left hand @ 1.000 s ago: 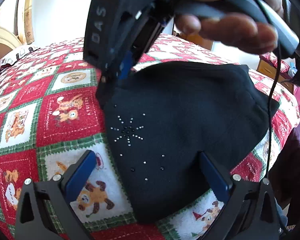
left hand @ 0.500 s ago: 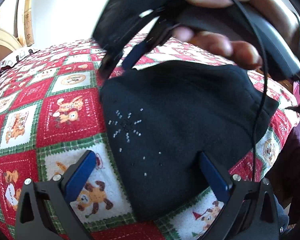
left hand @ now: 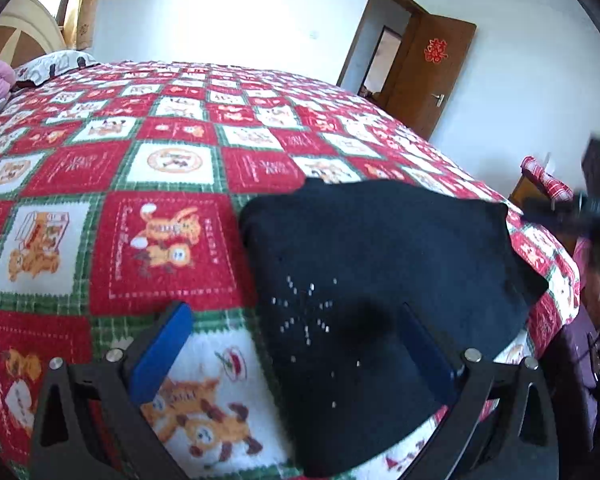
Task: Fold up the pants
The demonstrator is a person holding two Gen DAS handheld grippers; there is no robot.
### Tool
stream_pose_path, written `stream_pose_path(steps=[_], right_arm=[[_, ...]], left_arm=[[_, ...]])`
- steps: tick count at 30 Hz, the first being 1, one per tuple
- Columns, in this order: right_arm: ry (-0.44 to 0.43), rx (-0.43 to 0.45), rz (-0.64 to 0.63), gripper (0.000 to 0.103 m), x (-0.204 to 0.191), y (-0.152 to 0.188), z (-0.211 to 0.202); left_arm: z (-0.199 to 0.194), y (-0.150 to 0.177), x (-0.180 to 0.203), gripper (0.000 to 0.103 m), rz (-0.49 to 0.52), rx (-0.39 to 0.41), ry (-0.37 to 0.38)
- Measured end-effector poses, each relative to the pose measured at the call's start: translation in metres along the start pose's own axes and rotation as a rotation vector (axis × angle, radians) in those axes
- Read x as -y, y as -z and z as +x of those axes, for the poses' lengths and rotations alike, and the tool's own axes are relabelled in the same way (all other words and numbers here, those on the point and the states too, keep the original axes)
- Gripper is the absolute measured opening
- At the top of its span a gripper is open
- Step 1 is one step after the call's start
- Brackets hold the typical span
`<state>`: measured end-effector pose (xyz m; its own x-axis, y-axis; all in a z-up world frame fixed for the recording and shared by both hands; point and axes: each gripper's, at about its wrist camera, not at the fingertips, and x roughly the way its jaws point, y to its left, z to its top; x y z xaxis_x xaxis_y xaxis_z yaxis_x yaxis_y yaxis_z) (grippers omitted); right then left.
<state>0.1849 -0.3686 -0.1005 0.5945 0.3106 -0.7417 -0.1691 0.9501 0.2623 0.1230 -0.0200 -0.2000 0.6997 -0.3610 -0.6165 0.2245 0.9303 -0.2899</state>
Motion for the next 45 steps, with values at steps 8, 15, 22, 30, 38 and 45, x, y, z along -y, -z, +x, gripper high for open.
stream_pose_path(steps=[8,15,22,30,38,45], right_arm=[[-0.126,-0.004,0.257,0.060,0.070,0.041,0.018],[-0.175,0.001,0.197,0.060,0.060,0.051,0.026],[-0.169,-0.037,0.147,0.059,0.040,0.063,0.043],[-0.300,-0.018,0.246,0.036,0.055,0.066,0.046],[-0.332,-0.003,0.269,0.030,0.055,0.067,0.048],[-0.260,0.101,0.128,0.028,0.017,0.062,0.015]], left_arm=[[0.012,-0.007,0.008,0.103,0.018,-0.026,-0.010],[0.024,-0.013,0.009,0.103,-0.003,-0.026,-0.033],[0.027,-0.011,0.013,0.103,0.039,-0.034,-0.060],[0.032,-0.015,0.017,0.103,0.040,-0.046,-0.092],[0.027,-0.013,0.016,0.093,0.056,-0.033,-0.068],[0.020,-0.018,0.006,0.028,0.014,-0.027,0.011]])
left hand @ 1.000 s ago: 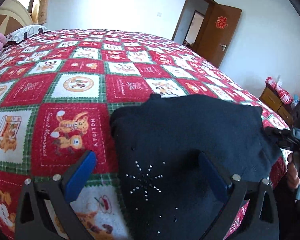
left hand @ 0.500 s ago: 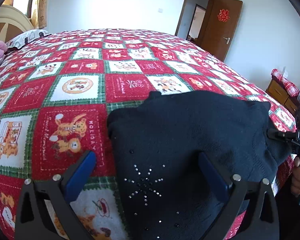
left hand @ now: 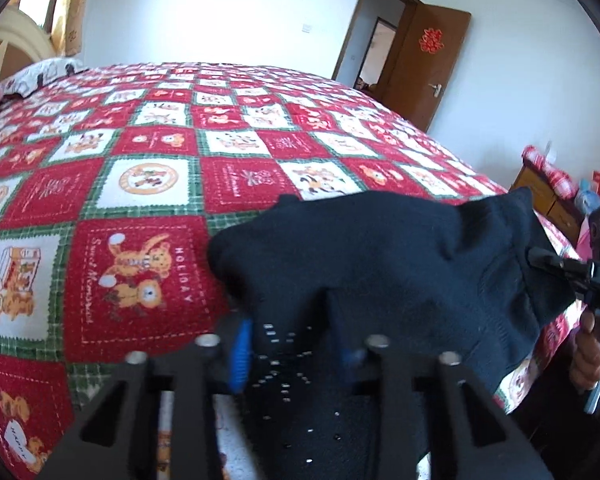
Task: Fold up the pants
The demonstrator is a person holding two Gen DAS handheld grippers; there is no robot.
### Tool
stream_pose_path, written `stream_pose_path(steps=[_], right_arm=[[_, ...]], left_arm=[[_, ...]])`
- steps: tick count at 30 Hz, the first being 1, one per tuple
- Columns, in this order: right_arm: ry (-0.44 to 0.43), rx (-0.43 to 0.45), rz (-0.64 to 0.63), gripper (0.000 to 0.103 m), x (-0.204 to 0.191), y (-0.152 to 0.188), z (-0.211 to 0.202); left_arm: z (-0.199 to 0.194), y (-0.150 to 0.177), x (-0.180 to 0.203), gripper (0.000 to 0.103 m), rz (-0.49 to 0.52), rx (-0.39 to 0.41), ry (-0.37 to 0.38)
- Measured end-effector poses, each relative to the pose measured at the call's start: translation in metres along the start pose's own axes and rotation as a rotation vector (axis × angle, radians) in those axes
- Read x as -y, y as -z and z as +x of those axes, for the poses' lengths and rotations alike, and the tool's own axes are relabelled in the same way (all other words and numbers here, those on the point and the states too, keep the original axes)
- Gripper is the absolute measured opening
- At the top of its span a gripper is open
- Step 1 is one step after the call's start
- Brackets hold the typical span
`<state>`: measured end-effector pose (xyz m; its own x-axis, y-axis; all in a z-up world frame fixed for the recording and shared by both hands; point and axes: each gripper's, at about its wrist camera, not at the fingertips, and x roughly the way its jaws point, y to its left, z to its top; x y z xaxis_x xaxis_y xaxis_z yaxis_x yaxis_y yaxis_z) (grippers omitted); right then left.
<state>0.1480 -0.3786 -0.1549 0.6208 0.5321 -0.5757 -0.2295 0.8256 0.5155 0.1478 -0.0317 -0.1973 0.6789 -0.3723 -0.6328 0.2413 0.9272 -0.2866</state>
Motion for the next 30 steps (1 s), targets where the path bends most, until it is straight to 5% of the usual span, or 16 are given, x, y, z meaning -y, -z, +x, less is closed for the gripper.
stream_pose_path(steps=[3,11,22,30], right_arm=[[0.028,0.018,-0.053,0.028,-0.014,0.000,-0.009],[0.015,0.056,-0.102,0.027,-0.048,0.003,-0.039],[-0.019,0.076,-0.171,0.027,-0.083,-0.012,-0.048],[-0.127,0.025,-0.181,0.027,-0.105,-0.057,0.002]], left_arm=[[-0.003,-0.002,-0.010,0.015,-0.058,-0.008,0.060],[-0.012,0.003,-0.011,0.013,-0.099,-0.024,0.117],[-0.041,-0.010,-0.017,0.010,-0.084,0.065,0.104],[-0.083,-0.034,-0.060,0.010,-0.114,0.158,0.027]])
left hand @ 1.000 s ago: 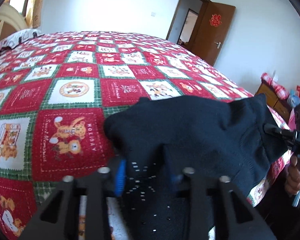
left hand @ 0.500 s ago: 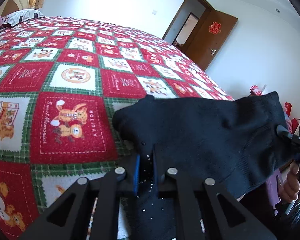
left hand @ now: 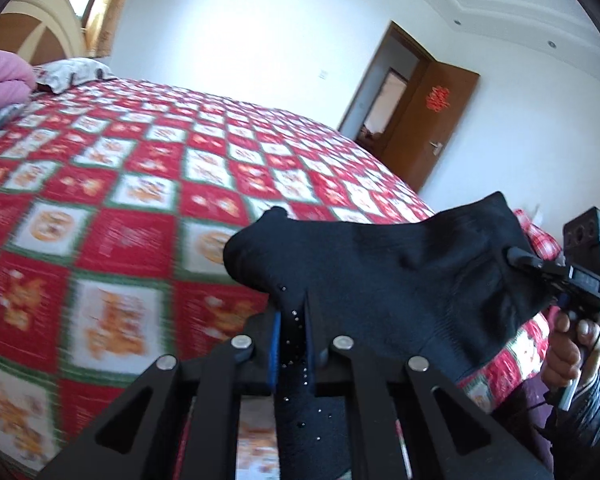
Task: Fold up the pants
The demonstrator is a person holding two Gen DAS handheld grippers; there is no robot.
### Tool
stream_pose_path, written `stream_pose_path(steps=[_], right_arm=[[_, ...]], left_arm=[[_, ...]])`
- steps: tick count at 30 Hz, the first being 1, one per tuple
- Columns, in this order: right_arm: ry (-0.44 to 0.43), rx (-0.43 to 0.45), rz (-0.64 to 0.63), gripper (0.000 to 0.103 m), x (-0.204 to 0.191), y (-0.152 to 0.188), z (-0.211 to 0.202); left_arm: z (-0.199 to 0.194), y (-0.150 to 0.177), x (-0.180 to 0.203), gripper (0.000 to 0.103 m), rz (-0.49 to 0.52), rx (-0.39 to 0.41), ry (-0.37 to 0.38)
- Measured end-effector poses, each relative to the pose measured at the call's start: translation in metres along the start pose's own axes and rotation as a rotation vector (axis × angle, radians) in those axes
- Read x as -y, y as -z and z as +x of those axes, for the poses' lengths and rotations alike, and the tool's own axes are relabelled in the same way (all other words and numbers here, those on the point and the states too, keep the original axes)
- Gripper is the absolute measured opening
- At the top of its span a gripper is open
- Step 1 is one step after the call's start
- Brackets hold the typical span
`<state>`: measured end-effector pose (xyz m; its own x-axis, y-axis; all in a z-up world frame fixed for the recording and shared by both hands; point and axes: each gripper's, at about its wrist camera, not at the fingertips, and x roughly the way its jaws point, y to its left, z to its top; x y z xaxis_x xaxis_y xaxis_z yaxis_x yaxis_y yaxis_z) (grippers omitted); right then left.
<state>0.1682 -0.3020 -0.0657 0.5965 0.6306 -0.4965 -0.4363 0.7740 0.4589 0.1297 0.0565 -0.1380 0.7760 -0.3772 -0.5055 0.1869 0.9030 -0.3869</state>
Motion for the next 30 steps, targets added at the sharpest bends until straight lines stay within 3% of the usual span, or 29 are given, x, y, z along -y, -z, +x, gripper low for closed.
stream_pose_path(steps=[8,16,24,30], right_arm=[[-0.115,-0.098,-0.068,0.027,-0.040,-0.051,0.115],[-0.192,-0.195,-0.073,0.026,-0.073,-0.080,0.226],[-0.202,-0.310,0.009,0.026,-0.059,-0.074,0.310],[-0.189,-0.348,0.040,0.027,-0.043,-0.064,0.329]], left_arm=[[-0.026,-0.036,-0.076,0.010,-0.024,0.066,-0.173],[-0.037,-0.053,-0.142,0.010,-0.087,0.092,-0.289],[-0.019,-0.040,-0.188,0.010,-0.130,0.019,-0.323],[-0.010,-0.030,-0.188,0.017,-0.114,-0.009,-0.338]])
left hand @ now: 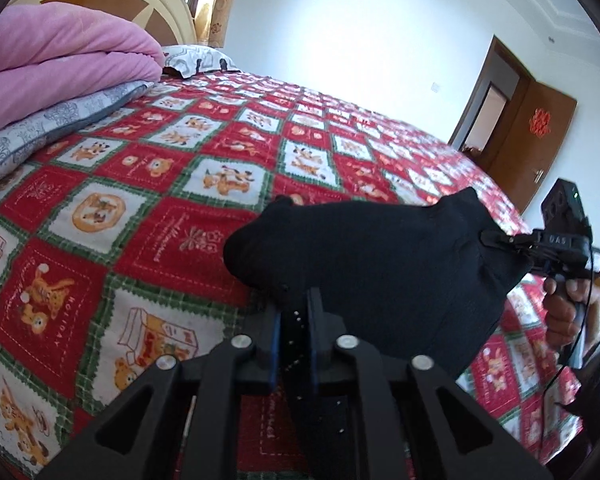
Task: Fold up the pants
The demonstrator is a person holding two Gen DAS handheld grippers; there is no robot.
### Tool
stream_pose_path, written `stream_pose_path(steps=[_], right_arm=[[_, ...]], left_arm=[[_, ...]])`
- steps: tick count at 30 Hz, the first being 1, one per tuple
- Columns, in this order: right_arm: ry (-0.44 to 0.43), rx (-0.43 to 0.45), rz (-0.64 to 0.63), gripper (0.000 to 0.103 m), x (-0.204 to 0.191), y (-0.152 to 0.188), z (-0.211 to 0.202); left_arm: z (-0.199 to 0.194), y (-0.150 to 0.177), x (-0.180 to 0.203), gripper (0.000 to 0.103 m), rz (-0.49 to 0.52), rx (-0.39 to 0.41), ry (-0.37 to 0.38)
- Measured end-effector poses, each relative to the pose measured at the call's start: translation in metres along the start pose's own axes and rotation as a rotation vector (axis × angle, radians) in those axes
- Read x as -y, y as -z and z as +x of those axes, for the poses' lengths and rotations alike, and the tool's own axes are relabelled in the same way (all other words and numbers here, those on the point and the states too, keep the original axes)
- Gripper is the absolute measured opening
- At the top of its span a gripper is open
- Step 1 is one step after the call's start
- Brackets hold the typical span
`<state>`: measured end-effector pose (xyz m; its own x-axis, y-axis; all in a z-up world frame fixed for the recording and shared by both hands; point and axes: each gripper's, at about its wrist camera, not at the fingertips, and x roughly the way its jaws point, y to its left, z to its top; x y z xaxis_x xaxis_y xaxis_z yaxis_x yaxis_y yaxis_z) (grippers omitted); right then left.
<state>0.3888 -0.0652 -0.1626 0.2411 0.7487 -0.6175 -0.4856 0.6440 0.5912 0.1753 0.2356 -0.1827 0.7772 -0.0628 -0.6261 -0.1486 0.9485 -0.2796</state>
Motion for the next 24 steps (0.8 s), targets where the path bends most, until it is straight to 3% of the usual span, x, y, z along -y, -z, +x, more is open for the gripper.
stream_pose_path(steps=[6,10,12,18,20,24], right_arm=[[0.022,-0.022,0.055,0.027,0.018,0.004,0.009],[0.039,-0.026,0.081,0.030,0.026,0.008,0.013],[0.055,-0.028,0.098,0.031,0.031,0.010,0.014],[0.109,-0.021,0.077,0.050,0.033,0.013,0.010],[0.142,-0.015,0.064,0.062,0.033,0.014,0.005],[0.191,0.016,0.066,0.066,0.038,0.015,-0.009]], left_arm=[[0.008,0.004,0.006,0.025,0.030,-0.018,-0.032],[0.009,0.007,0.006,0.052,0.040,-0.022,-0.072],[0.010,0.009,0.004,0.057,0.035,-0.026,-0.084],[0.012,0.011,0.001,0.070,0.031,-0.033,-0.102],[0.013,0.011,0.000,0.076,0.028,-0.041,-0.115],[0.011,0.011,-0.001,0.082,0.031,-0.057,-0.129]])
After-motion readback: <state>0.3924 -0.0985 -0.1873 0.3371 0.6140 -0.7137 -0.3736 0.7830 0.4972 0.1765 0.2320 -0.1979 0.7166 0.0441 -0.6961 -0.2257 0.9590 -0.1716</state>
